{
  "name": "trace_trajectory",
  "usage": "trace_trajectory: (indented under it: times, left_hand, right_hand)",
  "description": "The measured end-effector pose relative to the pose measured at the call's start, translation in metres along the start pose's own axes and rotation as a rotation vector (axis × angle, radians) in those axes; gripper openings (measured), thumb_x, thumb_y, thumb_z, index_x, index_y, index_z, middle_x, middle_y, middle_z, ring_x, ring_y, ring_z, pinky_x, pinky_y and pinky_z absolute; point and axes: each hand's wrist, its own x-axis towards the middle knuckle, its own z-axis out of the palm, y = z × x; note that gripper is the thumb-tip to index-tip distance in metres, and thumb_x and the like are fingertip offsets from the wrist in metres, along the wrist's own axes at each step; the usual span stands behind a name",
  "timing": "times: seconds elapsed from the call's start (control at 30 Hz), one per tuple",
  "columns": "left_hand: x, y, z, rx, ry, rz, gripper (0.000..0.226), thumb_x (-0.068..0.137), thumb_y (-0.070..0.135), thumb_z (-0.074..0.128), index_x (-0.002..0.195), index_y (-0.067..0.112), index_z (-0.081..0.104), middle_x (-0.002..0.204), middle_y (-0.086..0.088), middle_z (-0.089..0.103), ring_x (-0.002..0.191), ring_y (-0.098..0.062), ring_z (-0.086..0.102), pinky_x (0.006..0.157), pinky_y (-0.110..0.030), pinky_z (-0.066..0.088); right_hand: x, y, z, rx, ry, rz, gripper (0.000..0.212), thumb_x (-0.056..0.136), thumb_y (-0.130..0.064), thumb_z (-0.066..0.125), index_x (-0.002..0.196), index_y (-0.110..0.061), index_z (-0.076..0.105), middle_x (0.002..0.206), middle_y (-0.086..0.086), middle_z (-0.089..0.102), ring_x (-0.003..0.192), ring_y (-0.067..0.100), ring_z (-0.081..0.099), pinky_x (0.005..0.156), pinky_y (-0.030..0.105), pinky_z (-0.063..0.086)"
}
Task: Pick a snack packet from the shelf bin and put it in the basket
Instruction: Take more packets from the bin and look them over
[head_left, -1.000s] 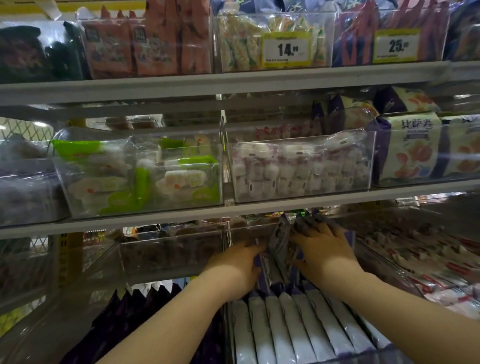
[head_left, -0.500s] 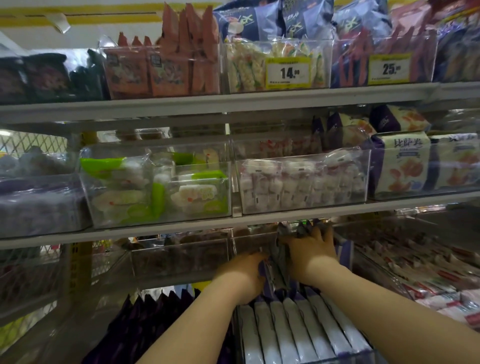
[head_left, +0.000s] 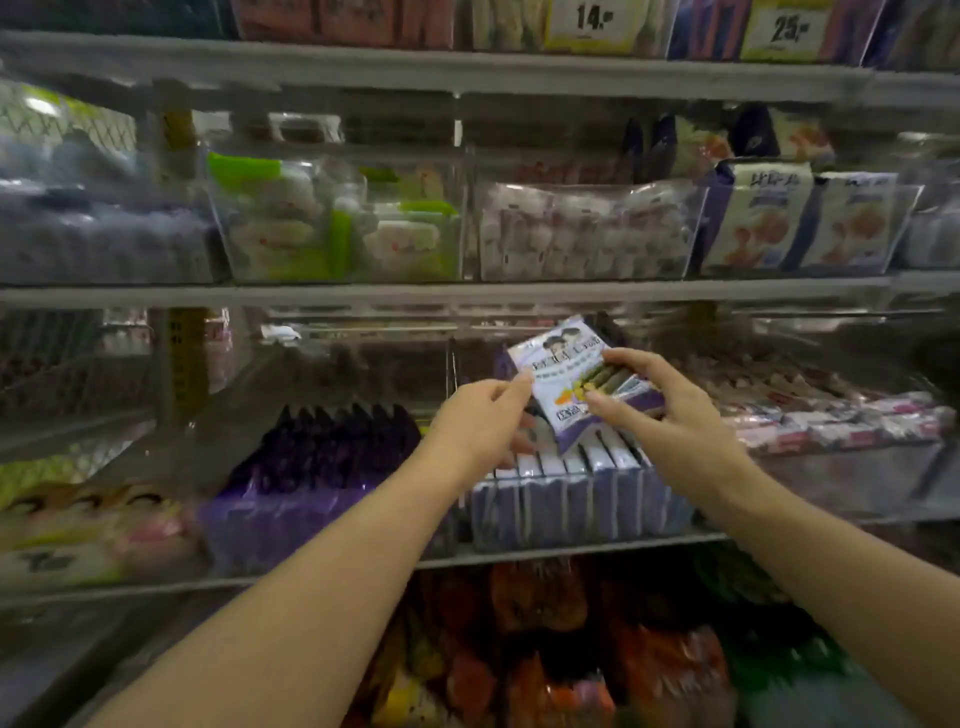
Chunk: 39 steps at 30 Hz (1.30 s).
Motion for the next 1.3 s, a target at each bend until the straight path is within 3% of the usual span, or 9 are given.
trace_trajectory:
  times: [0.17,0.3,0.47,0.57,0.7,0.83,0.93,1.13,1.3]
  left_hand:
    - [-0.066,-0.02,0.019,-0.541,-0.061,-0.139,0.024,0.1,0.033,0.048,0.106,0.02,0.067,0.098,-0.003,0.076,0.086,-0.023,0.072,0.08,-0.045,0.059]
    - [-0.119,-0.063,0.024,-0.549,-0.139,-0.113,0.017,0.093,0.024,0.058,0.109,0.021,0.062,0.1,-0.002,0.076,0.088,-0.021,0.073,0.064,-0.033,0.06]
    - [-0.17,-0.12,0.036,-0.427,-0.235,-0.178,0.033,0.086,0.026,0.065,0.118,0.025,0.059,0.111,-0.003,0.073,0.1,-0.025,0.071,0.084,-0.044,0.058]
    - [-0.188,-0.142,0.049,-0.46,-0.219,-0.234,0.029,0.083,0.024,0.065,0.112,0.027,0.062,0.108,-0.001,0.074,0.098,-0.022,0.071,0.078,-0.038,0.059]
    - [-0.202,-0.164,0.063,-0.467,-0.107,-0.257,0.028,0.085,0.033,0.061,0.111,0.023,0.063,0.106,0.0,0.074,0.097,-0.019,0.071,0.078,-0.033,0.059]
    - [-0.206,-0.172,0.07,-0.575,-0.055,-0.317,0.04,0.084,0.045,0.054,0.111,0.018,0.065,0.103,-0.003,0.075,0.096,-0.02,0.072,0.076,-0.029,0.059]
    - [-0.205,-0.177,0.069,-0.626,-0.022,-0.359,0.027,0.094,0.036,0.053,0.111,0.018,0.066,0.104,-0.007,0.075,0.097,-0.022,0.072,0.078,-0.034,0.059]
    - [-0.196,-0.185,0.057,-0.687,0.112,-0.43,0.022,0.096,0.016,0.053,0.088,0.02,0.074,0.089,-0.01,0.076,0.079,-0.021,0.074,0.059,-0.026,0.056]
    - [-0.194,-0.191,0.048,-0.666,0.094,-0.413,0.022,0.096,0.019,0.055,0.089,0.02,0.076,0.092,-0.009,0.076,0.081,-0.019,0.074,0.058,-0.023,0.055]
  right_hand:
    - [-0.089,0.004,0.016,0.164,-0.228,0.061,0.065,0.081,-0.031,0.069,0.139,-0.037,0.039,0.119,-0.024,0.061,0.106,-0.01,0.059,0.083,0.01,0.049]
    - [-0.14,0.026,0.028,0.23,-0.316,0.172,0.048,0.075,-0.046,0.068,0.12,-0.039,0.054,0.11,-0.021,0.069,0.1,0.001,0.066,0.08,0.019,0.055]
    - [-0.176,0.051,0.045,0.485,-0.22,0.446,0.045,0.077,-0.051,0.066,0.108,-0.018,0.068,0.104,0.007,0.074,0.095,0.026,0.071,0.08,0.044,0.058]
    - [-0.192,0.066,0.058,0.505,-0.164,0.569,0.056,0.072,-0.051,0.064,0.102,-0.004,0.066,0.096,0.014,0.075,0.087,0.032,0.072,0.073,0.042,0.06]
    - [-0.212,0.085,0.072,0.604,-0.155,0.65,0.052,0.075,-0.045,0.066,0.106,-0.003,0.067,0.101,0.018,0.073,0.094,0.034,0.071,0.082,0.044,0.058]
    - [-0.222,0.097,0.084,0.676,-0.116,0.716,0.033,0.077,-0.037,0.065,0.097,-0.012,0.073,0.099,0.017,0.074,0.092,0.03,0.072,0.073,0.035,0.058]
    - [-0.221,0.098,0.092,0.723,-0.09,0.745,0.027,0.077,-0.032,0.065,0.093,-0.013,0.075,0.097,0.018,0.074,0.089,0.029,0.073,0.07,0.033,0.058]
    - [-0.217,0.098,0.107,0.702,-0.133,0.747,0.012,0.086,-0.02,0.064,0.086,-0.014,0.075,0.091,0.016,0.075,0.08,0.024,0.073,0.063,0.027,0.057]
    - [-0.211,0.099,0.112,0.715,-0.155,0.802,0.035,0.074,-0.031,0.067,0.096,-0.004,0.072,0.094,0.019,0.074,0.085,0.028,0.073,0.067,0.033,0.06]
